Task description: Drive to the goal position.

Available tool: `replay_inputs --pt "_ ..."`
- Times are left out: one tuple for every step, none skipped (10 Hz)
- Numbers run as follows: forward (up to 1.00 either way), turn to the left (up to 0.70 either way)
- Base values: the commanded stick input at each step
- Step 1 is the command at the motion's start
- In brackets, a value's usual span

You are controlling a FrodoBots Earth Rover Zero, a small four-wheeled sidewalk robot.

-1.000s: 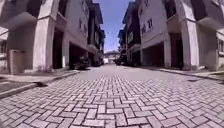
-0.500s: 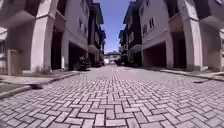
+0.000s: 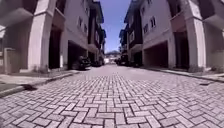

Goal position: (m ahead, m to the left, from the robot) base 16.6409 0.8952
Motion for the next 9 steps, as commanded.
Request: replay_inputs --pt "0.50 -0.01" --pt "0.50 -0.32" --pt "0.50 -0.37" --pt "0.50 -0.08" --pt "0.50 -0.25" --pt "0.50 -0.50" --pt "0.50 -0.50" --pt "0.50 0.00" --pt "0.50 0.00"
